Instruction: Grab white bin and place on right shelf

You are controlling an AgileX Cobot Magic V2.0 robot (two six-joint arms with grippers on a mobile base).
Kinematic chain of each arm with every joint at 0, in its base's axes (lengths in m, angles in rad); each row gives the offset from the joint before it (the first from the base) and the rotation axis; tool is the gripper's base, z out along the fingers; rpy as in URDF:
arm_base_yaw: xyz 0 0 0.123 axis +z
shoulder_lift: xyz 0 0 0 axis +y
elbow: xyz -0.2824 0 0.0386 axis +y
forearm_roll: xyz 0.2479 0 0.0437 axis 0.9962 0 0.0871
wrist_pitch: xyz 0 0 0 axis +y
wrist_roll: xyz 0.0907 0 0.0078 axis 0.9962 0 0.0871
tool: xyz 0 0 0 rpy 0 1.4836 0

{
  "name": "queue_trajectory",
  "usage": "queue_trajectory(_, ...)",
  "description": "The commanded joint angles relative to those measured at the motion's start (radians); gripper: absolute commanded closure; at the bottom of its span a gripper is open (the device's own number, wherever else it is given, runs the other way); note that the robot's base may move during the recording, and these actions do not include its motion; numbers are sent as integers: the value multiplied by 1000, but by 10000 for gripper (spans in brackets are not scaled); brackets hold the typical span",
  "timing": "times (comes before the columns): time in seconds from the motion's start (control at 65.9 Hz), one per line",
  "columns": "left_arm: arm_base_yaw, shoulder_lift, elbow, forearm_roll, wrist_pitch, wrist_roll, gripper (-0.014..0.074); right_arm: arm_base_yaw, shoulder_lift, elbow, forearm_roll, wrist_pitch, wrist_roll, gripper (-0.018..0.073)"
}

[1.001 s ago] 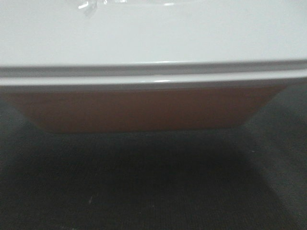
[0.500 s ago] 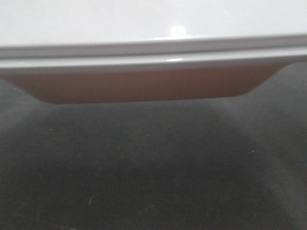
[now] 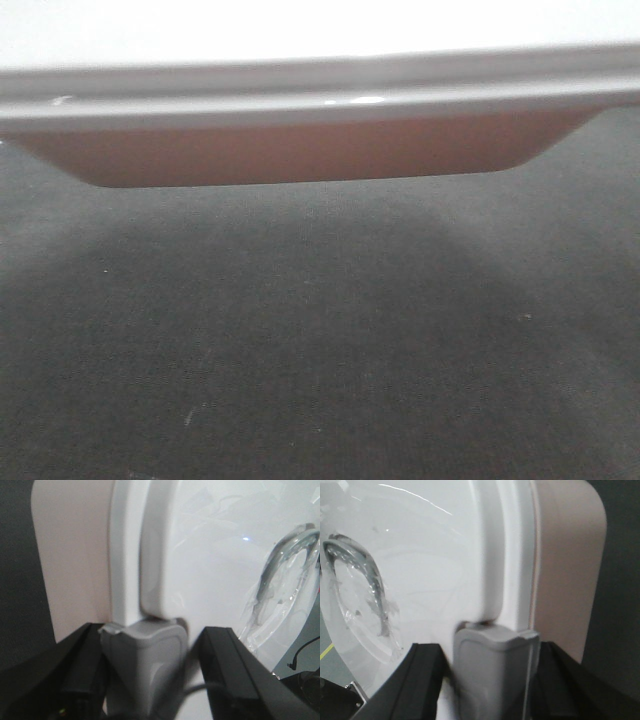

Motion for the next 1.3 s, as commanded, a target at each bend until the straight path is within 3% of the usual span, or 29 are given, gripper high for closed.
queue_trajectory(0.0, -19, -16, -33, -217, 49, 15, 346, 10, -16, -25, 193, 149, -12, 253)
queue_trajectory(1.289, -19, -16, -33, -236, -19, 15, 346, 10, -16, -25, 197, 110, -12, 253)
